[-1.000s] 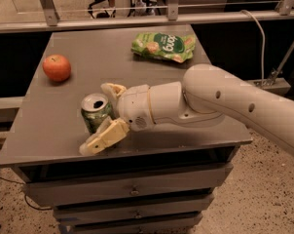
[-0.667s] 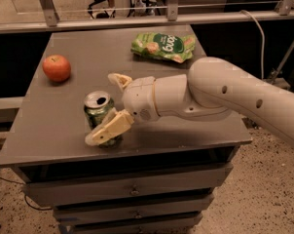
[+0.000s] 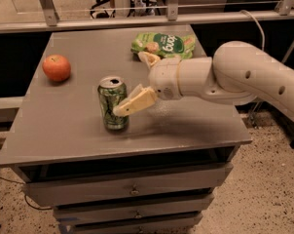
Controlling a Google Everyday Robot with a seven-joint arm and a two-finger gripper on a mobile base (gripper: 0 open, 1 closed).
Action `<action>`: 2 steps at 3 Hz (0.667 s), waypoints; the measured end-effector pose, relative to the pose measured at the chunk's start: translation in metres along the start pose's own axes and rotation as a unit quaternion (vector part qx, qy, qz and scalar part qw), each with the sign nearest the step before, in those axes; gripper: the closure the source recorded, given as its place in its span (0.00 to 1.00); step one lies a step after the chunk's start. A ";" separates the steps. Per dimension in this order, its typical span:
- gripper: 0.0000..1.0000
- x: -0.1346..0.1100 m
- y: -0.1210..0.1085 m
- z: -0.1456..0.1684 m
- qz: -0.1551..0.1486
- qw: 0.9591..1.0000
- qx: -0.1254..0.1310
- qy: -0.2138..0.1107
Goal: Knock green can over
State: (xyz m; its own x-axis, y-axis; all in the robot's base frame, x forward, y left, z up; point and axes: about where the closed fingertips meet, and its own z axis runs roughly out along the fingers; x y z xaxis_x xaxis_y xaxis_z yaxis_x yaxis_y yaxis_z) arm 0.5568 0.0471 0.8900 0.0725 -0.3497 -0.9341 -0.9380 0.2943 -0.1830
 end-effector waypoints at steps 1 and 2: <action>0.00 0.008 -0.030 -0.004 0.004 1.000 0.026 -0.007; 0.00 0.011 -0.050 0.001 0.010 0.999 0.039 -0.014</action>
Offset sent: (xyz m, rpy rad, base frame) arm 0.0746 -0.0253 -0.0032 0.0624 -0.0205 -0.1139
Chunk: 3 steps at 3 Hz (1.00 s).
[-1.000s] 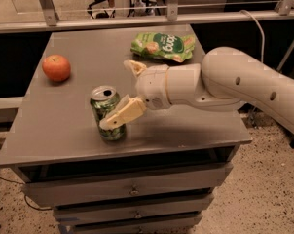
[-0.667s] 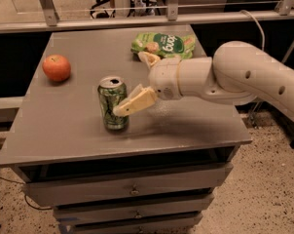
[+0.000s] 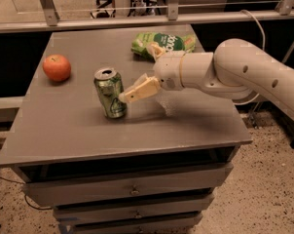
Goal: Knock green can over
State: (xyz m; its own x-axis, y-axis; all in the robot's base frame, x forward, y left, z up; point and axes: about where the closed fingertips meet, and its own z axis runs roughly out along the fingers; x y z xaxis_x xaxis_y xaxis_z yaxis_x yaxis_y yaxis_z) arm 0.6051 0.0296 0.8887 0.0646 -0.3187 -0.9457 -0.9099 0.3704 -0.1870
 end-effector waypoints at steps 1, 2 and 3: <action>0.00 -0.005 -0.010 0.006 0.007 1.000 0.004 -0.006; 0.00 -0.011 -0.004 0.023 0.039 0.999 -0.004 -0.018; 0.00 -0.020 0.000 0.038 0.062 0.998 -0.015 -0.024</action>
Offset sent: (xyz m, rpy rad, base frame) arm 0.0123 0.0453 0.0034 0.1398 0.1459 -0.0115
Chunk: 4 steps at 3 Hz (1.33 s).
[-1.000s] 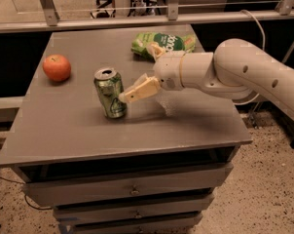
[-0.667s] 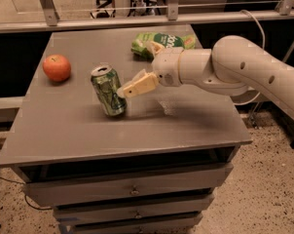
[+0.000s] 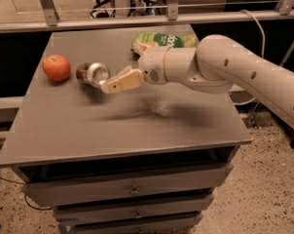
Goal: Knock green can over
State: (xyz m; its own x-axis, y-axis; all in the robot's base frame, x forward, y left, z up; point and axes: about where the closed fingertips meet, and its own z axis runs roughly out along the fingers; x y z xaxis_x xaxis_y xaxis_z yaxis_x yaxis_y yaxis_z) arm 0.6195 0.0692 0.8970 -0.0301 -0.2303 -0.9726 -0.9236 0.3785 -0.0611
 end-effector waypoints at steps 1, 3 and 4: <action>0.00 -0.001 0.003 0.001 0.005 1.000 -0.007 -0.003; 0.00 0.008 0.008 -0.022 0.004 1.000 -0.024 0.001; 0.00 0.007 0.006 -0.042 -0.009 0.999 -0.035 0.011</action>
Offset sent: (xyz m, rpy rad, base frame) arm -0.0175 -0.0290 -0.0065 0.0118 0.0225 0.0432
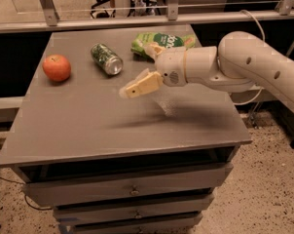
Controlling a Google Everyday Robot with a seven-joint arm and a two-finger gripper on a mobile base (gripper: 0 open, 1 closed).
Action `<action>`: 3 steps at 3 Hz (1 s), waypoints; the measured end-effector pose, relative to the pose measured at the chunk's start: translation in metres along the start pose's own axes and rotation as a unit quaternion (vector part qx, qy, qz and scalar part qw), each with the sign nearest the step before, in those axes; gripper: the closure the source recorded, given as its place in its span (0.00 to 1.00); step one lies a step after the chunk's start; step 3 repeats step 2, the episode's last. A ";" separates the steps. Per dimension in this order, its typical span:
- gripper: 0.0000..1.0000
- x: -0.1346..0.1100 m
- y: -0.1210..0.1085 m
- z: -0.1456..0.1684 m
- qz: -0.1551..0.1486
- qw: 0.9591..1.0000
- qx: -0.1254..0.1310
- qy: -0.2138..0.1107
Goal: Knock green can over
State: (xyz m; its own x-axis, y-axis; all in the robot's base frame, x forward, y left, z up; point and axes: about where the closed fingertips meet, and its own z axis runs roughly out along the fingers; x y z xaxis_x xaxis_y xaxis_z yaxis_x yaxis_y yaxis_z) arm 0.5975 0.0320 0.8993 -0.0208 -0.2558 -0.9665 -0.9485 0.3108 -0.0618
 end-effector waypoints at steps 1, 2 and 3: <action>0.00 -0.008 0.005 -0.048 -0.024 0.999 -0.024 0.006; 0.00 -0.008 0.007 -0.049 -0.024 0.999 -0.029 0.007; 0.00 -0.008 0.007 -0.049 -0.024 0.999 -0.029 0.007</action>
Offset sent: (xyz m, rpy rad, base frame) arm -0.0348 -0.0775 0.0315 -0.0182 -0.0416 0.0766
